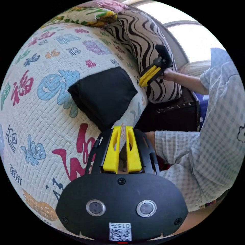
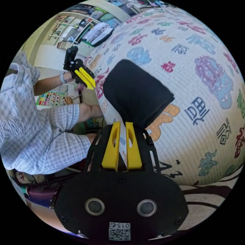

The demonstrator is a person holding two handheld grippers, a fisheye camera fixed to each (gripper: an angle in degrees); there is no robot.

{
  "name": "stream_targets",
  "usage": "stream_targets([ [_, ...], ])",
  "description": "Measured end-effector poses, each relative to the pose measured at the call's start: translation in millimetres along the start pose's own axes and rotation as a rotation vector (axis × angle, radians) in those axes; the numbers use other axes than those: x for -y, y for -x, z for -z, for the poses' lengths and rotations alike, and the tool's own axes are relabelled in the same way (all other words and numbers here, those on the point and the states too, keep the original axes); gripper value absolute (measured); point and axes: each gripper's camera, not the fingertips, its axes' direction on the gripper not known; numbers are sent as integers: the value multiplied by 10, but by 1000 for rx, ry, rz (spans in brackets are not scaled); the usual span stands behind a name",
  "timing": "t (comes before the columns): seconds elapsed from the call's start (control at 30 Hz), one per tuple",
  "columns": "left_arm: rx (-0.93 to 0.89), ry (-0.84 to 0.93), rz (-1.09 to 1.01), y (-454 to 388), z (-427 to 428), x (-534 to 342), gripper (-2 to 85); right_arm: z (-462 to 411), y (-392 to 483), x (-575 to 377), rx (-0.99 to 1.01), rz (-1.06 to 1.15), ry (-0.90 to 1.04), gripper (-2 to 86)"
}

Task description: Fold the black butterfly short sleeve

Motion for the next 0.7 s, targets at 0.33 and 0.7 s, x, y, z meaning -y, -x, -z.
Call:
stream_targets([
  [0.33,-35,35,100,-89,70,-156,-4,-1115,-686,355,41,-68,41,-4],
  [0.7,-177,-170,382,-52,1797,-907,132,-1221,-1822,262,319,-278,-271,100],
])
